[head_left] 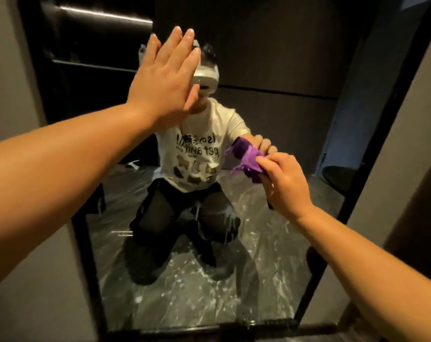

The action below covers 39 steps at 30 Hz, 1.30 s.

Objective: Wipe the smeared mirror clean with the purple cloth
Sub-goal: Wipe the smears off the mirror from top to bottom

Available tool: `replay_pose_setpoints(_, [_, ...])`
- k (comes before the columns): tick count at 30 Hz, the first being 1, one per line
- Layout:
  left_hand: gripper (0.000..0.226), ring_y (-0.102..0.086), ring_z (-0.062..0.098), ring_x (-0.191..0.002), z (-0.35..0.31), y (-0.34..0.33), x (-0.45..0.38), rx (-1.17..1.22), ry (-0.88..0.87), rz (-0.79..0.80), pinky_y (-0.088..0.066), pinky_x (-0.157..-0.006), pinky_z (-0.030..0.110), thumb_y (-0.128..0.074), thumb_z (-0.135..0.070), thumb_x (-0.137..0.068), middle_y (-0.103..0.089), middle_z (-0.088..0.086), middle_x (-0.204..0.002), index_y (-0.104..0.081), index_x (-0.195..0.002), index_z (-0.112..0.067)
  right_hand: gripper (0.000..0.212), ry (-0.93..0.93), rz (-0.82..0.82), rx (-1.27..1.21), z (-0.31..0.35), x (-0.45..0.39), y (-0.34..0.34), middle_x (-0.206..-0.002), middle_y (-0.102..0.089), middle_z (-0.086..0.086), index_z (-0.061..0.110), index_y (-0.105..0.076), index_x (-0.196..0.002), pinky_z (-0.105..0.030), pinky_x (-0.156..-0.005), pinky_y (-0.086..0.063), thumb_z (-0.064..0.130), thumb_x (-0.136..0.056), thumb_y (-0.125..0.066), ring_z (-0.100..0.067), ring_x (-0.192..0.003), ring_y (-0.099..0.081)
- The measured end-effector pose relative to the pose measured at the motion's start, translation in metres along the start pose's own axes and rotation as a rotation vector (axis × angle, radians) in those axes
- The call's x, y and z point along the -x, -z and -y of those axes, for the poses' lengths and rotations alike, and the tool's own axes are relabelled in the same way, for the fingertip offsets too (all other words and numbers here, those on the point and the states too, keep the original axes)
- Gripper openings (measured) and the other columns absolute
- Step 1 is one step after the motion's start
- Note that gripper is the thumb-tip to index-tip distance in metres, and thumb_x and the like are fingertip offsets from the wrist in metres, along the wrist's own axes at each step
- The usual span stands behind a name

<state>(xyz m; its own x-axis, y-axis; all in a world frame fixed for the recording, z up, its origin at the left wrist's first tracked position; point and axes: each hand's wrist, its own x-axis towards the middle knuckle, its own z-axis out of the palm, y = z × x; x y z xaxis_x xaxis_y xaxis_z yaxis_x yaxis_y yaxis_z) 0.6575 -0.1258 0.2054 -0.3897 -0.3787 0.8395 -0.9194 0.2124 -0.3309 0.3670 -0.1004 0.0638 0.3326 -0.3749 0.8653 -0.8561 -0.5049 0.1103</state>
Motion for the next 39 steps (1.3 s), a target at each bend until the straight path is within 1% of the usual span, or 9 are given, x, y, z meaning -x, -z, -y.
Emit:
replay_pose_setpoints(3, [0.065, -0.005, 0.034, -0.152, 0.044, -0.008, 0.07, -0.04, 0.059, 0.019, -0.003, -0.121, 0.055, -0.032, -0.04, -0.099, -0.012, 0.018, -0.163, -0.025, -0.153, -0.003, 0.014, 0.197, -0.047, -0.012, 0.046, -0.061, -0.021, -0.1, -0.062, -0.007, 0.011, -0.071, -0.107, -0.036, -0.074, -0.044, 0.021, -0.099, -0.064, -0.008, -0.091, -0.053])
replay_pose_setpoints(9, [0.068, 0.001, 0.033, -0.152, 0.121, -0.035, 0.157, -0.086, 0.305, 0.086, 0.002, -0.121, 0.055, -0.032, -0.036, -0.097, -0.004, 0.017, -0.165, -0.018, -0.155, -0.005, 0.032, 0.551, -0.138, 0.107, 0.136, -0.114, -0.087, -0.11, -0.064, -0.018, 0.015, -0.062, -0.125, -0.045, -0.073, -0.049, 0.014, -0.093, -0.063, -0.036, -0.096, -0.059])
replay_pose_setpoints(14, [0.062, -0.016, 0.046, -0.147, 0.141, -0.057, 0.164, -0.083, 0.161, -0.08, -0.006, -0.118, 0.058, -0.028, -0.034, -0.102, -0.018, 0.027, -0.16, -0.024, -0.154, 0.0, 0.035, 0.596, -0.14, 0.183, 0.185, -0.076, -0.157, -0.111, -0.063, -0.019, 0.011, -0.06, -0.128, -0.046, -0.073, -0.044, 0.015, -0.093, -0.058, -0.037, -0.093, -0.057])
replay_pose_setpoints(21, [0.062, -0.022, 0.043, -0.146, 0.152, -0.079, 0.168, -0.033, 0.133, -0.191, -0.013, -0.118, 0.06, -0.027, -0.036, -0.102, -0.025, 0.026, -0.158, -0.028, -0.153, -0.002, 0.017, 1.06, 0.476, 0.107, 0.233, 0.129, -0.279, -0.103, -0.059, -0.001, 0.026, -0.068, -0.103, -0.041, -0.067, -0.032, 0.033, -0.098, -0.053, -0.024, -0.084, -0.049])
replay_pose_setpoints(24, [0.063, -0.022, 0.043, -0.147, 0.153, -0.076, 0.167, -0.028, 0.144, -0.171, -0.013, -0.118, 0.06, -0.027, -0.036, -0.101, -0.024, 0.024, -0.158, -0.027, -0.154, -0.003, 0.017, 1.037, 0.569, 0.049, 0.236, 0.127, -0.272, -0.096, -0.06, 0.001, 0.026, -0.068, -0.099, -0.038, -0.064, -0.03, 0.032, -0.097, -0.053, -0.021, -0.078, -0.056])
replay_pose_setpoints(29, [0.058, -0.027, 0.047, -0.143, 0.153, -0.075, 0.167, 0.027, 0.118, -0.209, -0.016, -0.116, 0.059, -0.036, -0.029, -0.1, -0.031, 0.028, -0.155, -0.034, -0.151, 0.0, 0.023, 0.505, -0.019, -0.005, 0.232, -0.045, -0.188, -0.104, -0.066, -0.01, 0.016, -0.068, -0.116, -0.041, -0.07, -0.049, 0.022, -0.102, -0.051, -0.031, -0.086, -0.06])
replay_pose_setpoints(32, [0.054, -0.032, 0.048, -0.141, 0.156, -0.077, 0.167, 0.067, 0.09, -0.254, -0.021, -0.115, 0.06, -0.041, -0.022, -0.099, -0.036, 0.029, -0.151, -0.039, -0.148, 0.001, 0.029, 0.524, -0.174, 0.126, 0.237, -0.082, -0.183, -0.106, -0.067, -0.019, 0.01, -0.066, -0.124, -0.042, -0.07, -0.047, 0.016, -0.102, -0.047, -0.033, -0.084, -0.06])
replay_pose_setpoints(35, [0.055, -0.032, 0.049, -0.14, 0.159, -0.08, 0.169, 0.079, 0.088, -0.269, -0.023, -0.115, 0.061, -0.043, -0.02, -0.096, -0.037, 0.029, -0.151, -0.04, -0.147, 0.0, 0.029, 0.662, -0.022, 0.146, 0.254, -0.035, -0.213, -0.098, -0.065, -0.014, 0.01, -0.063, -0.124, -0.042, -0.064, -0.041, 0.018, -0.1, -0.051, -0.03, -0.079, -0.056])
replay_pose_setpoints(39, [0.058, -0.03, 0.047, -0.141, 0.157, -0.079, 0.17, 0.07, 0.097, -0.268, -0.021, -0.117, 0.059, -0.044, -0.02, -0.094, -0.035, 0.027, -0.152, -0.039, -0.149, -0.001, 0.023, 1.008, 0.424, 0.119, 0.243, 0.078, -0.257, -0.096, -0.058, -0.005, 0.018, -0.064, -0.113, -0.043, -0.066, -0.038, 0.026, -0.099, -0.047, -0.027, -0.083, -0.054])
